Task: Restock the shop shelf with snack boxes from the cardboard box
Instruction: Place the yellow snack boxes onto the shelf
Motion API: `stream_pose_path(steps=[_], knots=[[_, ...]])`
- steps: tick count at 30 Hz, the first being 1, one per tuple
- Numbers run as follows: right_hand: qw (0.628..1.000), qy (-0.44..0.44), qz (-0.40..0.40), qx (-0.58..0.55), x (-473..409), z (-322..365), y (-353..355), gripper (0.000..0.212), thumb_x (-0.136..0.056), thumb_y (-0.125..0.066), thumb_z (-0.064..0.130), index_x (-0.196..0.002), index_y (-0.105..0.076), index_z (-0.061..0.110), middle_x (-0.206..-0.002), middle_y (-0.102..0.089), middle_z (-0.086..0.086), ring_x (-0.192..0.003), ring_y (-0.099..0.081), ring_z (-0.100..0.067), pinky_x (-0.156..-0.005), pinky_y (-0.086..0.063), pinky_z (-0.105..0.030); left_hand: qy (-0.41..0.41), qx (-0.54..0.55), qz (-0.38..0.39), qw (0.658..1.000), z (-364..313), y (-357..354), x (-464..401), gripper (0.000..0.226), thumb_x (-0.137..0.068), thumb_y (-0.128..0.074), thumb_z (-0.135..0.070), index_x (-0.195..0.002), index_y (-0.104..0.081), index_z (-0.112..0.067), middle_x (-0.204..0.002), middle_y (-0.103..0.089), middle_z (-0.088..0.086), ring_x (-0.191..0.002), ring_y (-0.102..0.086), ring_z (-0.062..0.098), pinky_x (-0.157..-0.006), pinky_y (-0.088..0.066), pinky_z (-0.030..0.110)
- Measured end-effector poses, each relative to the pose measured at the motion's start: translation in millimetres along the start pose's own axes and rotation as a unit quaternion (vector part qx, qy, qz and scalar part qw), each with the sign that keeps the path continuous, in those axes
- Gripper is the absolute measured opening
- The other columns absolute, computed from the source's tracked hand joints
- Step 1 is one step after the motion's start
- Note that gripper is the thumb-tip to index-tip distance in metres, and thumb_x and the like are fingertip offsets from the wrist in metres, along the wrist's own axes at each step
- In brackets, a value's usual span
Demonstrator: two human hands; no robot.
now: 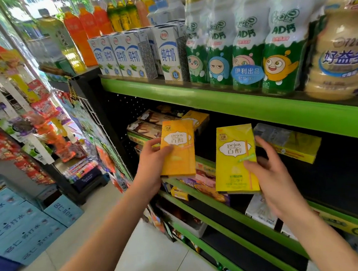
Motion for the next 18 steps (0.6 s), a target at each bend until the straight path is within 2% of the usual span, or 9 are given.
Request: stream_pose_path(steps=[2,4,7,11,12,14,15,16,18], knots=[[1.000,0.001,-0.017,0.008,-5.2,4.2,2.3,0.063,-0.093,-0.064,0.011,-0.115,-0.052,0.068,-0.107,-0.074,0.007,-0.093,-0.074,-0.016,-0.068,-0.060,-0.032,-0.016,-0.019,0.006,1.000,-22.5,7.6,-26.0,0.028,-0.087,-0.072,-0.013,-0.112,-0.060,-0.020,-0.105,-0.070,0.005,-0.083,-0.074,0.022,-0.066,-0.060,0.037],[0.999,-0.003,-0.036,0.028,-10.4,7.1,3.0,0.062,-0.092,-0.065,0.011,-0.107,-0.055,0.070,-0.111,-0.072,0.005,-0.092,-0.074,-0.014,-0.072,-0.060,-0.033,-0.019,-0.044,0.037,0.998,-41.2,5.4,-53.7,0.019,-0.088,-0.068,-0.008,-0.106,-0.064,-0.014,-0.093,-0.074,0.006,-0.072,-0.074,0.020,-0.061,-0.060,0.033],[0.996,-0.012,-0.062,0.056,-17.1,9.8,0.1,0.062,-0.091,-0.066,0.010,-0.101,-0.055,0.070,-0.119,-0.068,0.004,-0.098,-0.072,-0.016,-0.088,-0.057,-0.040,0.000,-0.080,0.099,0.992,-54.9,-9.7,-90.0,0.016,-0.091,-0.059,0.001,-0.102,-0.064,-0.008,-0.076,-0.075,0.006,-0.065,-0.071,0.021,-0.063,-0.059,0.033],[0.990,-0.016,-0.094,0.101,-31.3,12.2,-15.6,0.059,-0.089,-0.069,0.015,-0.119,-0.049,0.063,-0.116,-0.068,0.007,-0.092,-0.072,-0.011,-0.088,-0.055,-0.036,-0.004,-0.123,0.150,0.981,-60.7,-30.0,-121.3,0.025,-0.093,-0.049,0.005,-0.092,-0.063,-0.015,-0.076,-0.071,0.002,-0.064,-0.063,0.015,-0.058,-0.048,0.028],[0.988,-0.019,-0.105,0.113,-38.6,11.7,-20.5,0.062,-0.089,-0.070,0.015,-0.126,-0.047,0.058,-0.117,-0.068,0.006,-0.093,-0.071,-0.012,-0.090,-0.054,-0.037,-0.002,-0.133,0.152,0.979,-59.8,-34.3,-126.9,0.026,-0.094,-0.049,0.004,-0.088,-0.061,-0.017,-0.069,-0.069,-0.004,-0.062,-0.060,0.012,-0.056,-0.044,0.025],[0.983,-0.022,-0.128,0.128,-56.1,10.9,-31.9,0.065,-0.087,-0.070,0.013,-0.134,-0.044,0.050,-0.121,-0.065,0.001,-0.097,-0.069,-0.015,-0.095,-0.052,-0.040,-0.014,-0.164,0.162,0.973,-55.4,-41.8,-135.5,0.027,-0.094,-0.046,0.006,-0.084,-0.056,-0.018,-0.049,-0.061,-0.014,-0.046,-0.056,0.003,-0.042,-0.039,0.015],[0.981,-0.022,-0.137,0.133,-66.1,10.3,-37.8,0.067,-0.087,-0.070,0.012,-0.136,-0.043,0.047,-0.123,-0.064,-0.002,-0.095,-0.068,-0.016,-0.095,-0.053,-0.041,-0.033,-0.190,0.167,0.967,-52.7,-43.8,-139.1,0.026,-0.093,-0.047,0.007,-0.086,-0.057,-0.016,-0.048,-0.060,-0.015,-0.039,-0.054,-0.002,-0.037,-0.037,0.011],[0.980,-0.023,-0.141,0.140,-75.9,9.7,-43.5,0.069,-0.086,-0.070,0.010,-0.139,-0.042,0.044,-0.123,-0.063,-0.003,-0.089,-0.068,-0.015,-0.092,-0.054,-0.040,-0.059,-0.218,0.172,0.959,-50.3,-44.9,-142.9,0.024,-0.092,-0.050,0.007,-0.092,-0.060,-0.015,-0.056,-0.065,-0.013,-0.042,-0.055,-0.004,-0.038,-0.039,0.011],[0.975,-0.038,-0.142,0.165,-93.6,5.4,-54.8,0.076,-0.086,-0.070,0.007,-0.146,-0.034,0.037,-0.124,-0.062,-0.002,-0.076,-0.068,-0.015,-0.080,-0.056,-0.038,-0.107,-0.286,0.195,0.932,-45.4,-47.3,-153.4,0.024,-0.092,-0.057,0.001,-0.110,-0.064,-0.013,-0.090,-0.072,0.001,-0.067,-0.063,0.006,-0.058,-0.051,0.019]])
Point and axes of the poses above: each hand's wrist, its own x-axis away from the middle knuckle, its own y-axis out of the back of the hand, z = x × y, the point moved 5 cm from there along -x, towards the middle knuckle
